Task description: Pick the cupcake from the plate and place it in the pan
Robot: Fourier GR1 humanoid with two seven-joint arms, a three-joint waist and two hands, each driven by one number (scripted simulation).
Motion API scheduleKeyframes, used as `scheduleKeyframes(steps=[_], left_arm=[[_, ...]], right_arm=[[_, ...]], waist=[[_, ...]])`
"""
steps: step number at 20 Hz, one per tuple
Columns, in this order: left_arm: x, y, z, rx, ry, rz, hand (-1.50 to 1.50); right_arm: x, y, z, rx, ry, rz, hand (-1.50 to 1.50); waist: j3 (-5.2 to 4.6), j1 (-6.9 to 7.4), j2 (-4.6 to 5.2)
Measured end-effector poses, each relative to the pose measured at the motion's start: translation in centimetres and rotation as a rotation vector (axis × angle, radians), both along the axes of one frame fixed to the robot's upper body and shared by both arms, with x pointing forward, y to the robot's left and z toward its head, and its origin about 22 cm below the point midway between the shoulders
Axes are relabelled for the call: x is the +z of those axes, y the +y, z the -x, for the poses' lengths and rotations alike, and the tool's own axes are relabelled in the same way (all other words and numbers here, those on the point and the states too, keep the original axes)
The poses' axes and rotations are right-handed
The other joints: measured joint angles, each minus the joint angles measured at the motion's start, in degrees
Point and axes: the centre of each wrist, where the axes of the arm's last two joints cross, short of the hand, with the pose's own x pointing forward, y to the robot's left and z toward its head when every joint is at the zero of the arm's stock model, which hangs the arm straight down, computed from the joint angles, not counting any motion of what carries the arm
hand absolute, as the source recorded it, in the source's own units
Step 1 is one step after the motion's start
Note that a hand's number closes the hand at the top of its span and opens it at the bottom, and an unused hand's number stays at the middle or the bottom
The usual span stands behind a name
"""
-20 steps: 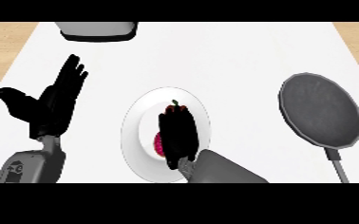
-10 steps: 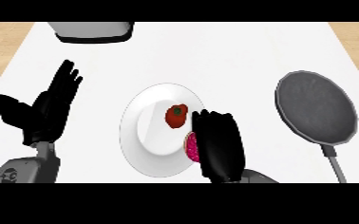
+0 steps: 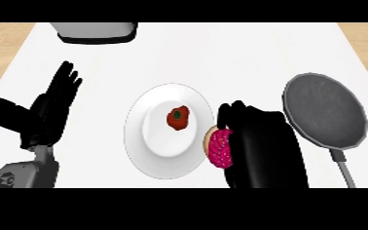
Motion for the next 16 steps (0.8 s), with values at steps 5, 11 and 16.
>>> scheduleKeyframes(steps=[5,11,16], left_arm=[[-0.1,-0.5,-0.2,-0.003,0.001,0.001,0.00],[0.7,-0.6,-0.6,-0.004,-0.007,0.001,0.00],[1.2,-1.1,-0.9,-0.010,-0.007,0.000,0.00]], right_arm=[[2.0,-3.1,-0.9,-0.096,-0.034,-0.038,1.50],[3.0,-8.1,-2.8,-0.239,-0.052,-0.074,1.50],[2.8,-13.4,-5.2,-0.316,-0.068,-0.132,1.50]], waist=[[0.04,0.17,0.20],[0.08,0.41,0.34],[0.11,0.59,0.43]])
